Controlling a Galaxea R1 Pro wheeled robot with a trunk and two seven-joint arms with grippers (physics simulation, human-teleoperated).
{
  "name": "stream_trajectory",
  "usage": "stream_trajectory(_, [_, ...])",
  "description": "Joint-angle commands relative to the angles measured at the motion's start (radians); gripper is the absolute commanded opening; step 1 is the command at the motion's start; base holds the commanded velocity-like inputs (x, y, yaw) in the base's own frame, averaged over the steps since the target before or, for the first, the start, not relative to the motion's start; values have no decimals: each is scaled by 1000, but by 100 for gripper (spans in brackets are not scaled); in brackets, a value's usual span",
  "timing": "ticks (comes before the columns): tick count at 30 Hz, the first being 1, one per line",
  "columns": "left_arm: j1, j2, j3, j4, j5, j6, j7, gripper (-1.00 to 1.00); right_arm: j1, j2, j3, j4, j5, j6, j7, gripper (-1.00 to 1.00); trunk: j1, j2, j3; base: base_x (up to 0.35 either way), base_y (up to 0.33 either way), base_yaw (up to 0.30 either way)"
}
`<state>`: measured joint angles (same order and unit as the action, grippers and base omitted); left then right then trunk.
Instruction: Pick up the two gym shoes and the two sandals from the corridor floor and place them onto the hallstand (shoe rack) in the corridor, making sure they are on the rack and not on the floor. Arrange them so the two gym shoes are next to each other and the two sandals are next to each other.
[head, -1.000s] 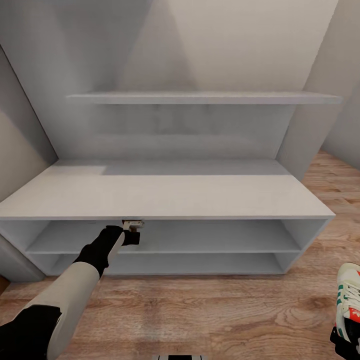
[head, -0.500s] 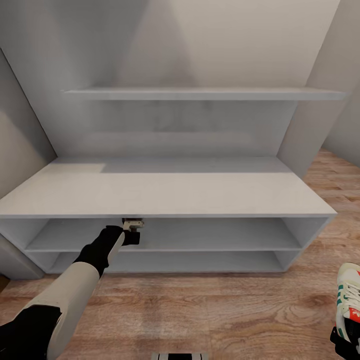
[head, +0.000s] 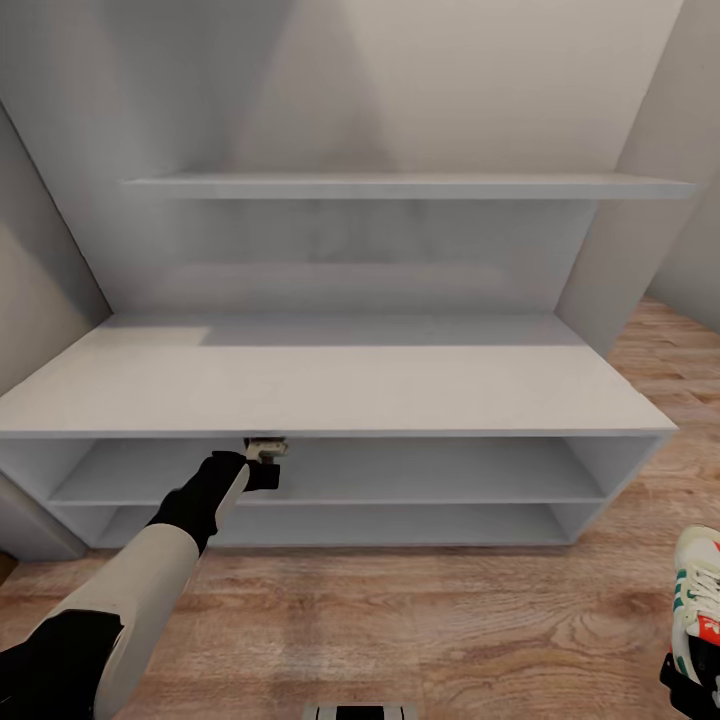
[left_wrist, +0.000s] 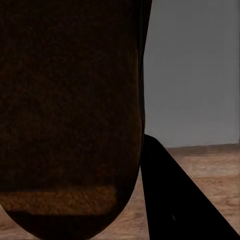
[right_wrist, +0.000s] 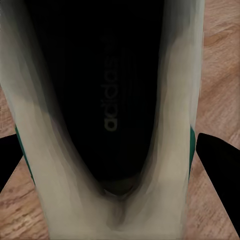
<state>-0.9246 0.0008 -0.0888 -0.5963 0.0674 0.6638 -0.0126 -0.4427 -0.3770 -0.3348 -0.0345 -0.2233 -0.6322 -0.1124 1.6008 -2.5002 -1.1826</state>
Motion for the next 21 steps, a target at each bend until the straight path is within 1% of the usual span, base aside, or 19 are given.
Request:
stream_trajectory(1, [0, 1, -2, -1, 3, 5, -1, -100, -1, 0, 6, 1, -10, -3, 0, -100, 0, 0, -1, 148, 0, 0])
stream_trajectory(7, [0, 1, -2, -1, 3, 4, -1, -100, -1, 0, 6, 1, -10, -3, 0, -100, 0, 0, -1, 57, 0, 0])
stream_trajectory(21, [0, 1, -2, -1, 3, 4, 0, -100, -1, 0, 6, 1, -10, -3, 0, -100, 0, 0, -1, 10, 0, 0])
